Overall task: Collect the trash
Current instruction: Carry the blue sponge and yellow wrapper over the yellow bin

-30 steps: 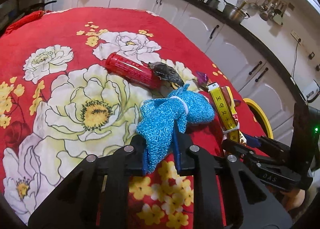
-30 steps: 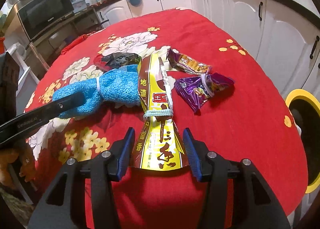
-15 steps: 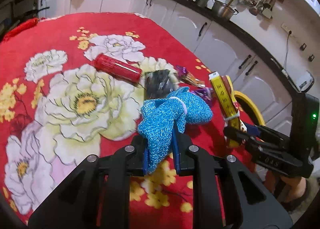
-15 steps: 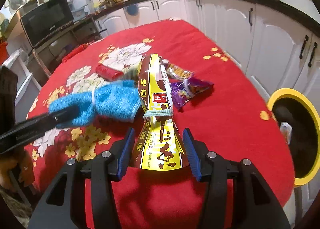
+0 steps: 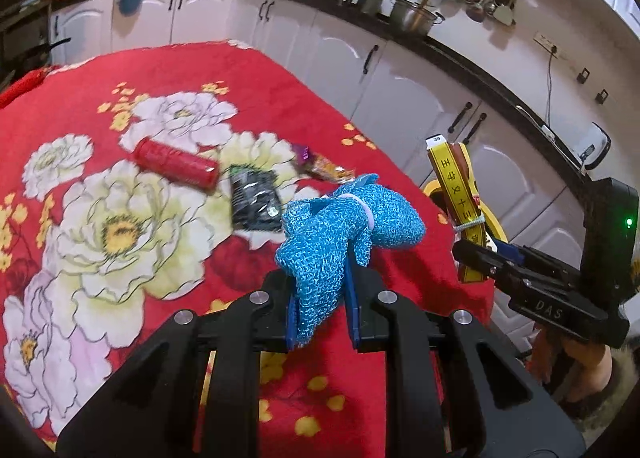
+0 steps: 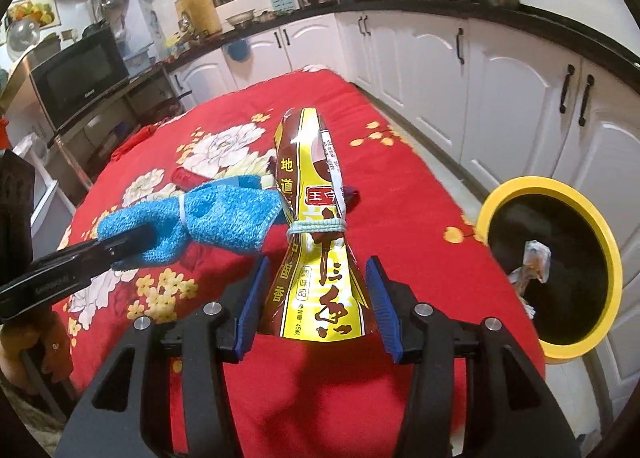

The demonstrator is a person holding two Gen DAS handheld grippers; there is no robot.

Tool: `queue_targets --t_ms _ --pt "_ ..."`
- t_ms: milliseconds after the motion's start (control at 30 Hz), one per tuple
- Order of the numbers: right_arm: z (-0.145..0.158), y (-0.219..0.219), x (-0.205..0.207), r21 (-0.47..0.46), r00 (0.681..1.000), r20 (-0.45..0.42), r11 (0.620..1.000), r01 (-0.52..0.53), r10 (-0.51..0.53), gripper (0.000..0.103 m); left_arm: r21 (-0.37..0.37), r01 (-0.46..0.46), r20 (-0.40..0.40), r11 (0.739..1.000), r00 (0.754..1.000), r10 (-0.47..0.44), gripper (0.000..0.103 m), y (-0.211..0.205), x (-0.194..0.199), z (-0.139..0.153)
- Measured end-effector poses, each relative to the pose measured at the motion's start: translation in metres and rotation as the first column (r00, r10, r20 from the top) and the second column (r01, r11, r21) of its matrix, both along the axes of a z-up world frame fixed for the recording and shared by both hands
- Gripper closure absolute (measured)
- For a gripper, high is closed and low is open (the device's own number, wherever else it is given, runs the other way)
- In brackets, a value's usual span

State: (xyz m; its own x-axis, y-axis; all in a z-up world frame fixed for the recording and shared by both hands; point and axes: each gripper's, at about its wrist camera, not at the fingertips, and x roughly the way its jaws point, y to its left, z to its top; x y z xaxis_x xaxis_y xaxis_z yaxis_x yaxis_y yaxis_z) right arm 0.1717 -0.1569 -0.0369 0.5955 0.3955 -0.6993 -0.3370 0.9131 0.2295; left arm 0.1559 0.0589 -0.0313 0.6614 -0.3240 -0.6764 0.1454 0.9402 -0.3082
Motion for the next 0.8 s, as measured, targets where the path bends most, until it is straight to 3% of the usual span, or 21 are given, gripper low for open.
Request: queue_targets --t_ms 433,800 --pt "0.014 -0.051 -0.001 0.024 0.992 0.039 0.993 0.115 -0.116 0.056 0.01 0.094 0.034 0.996 0.995 -0.094 0.09 -0.057 0.029 0.015" --pt "0.016 -0.111 0.007 0.049 0.966 0.049 0.966 0.252 -0.255 0.056 0.022 0.176 0.056 0.984 0.983 -0.177 0.09 -0.108 0.058 0.025"
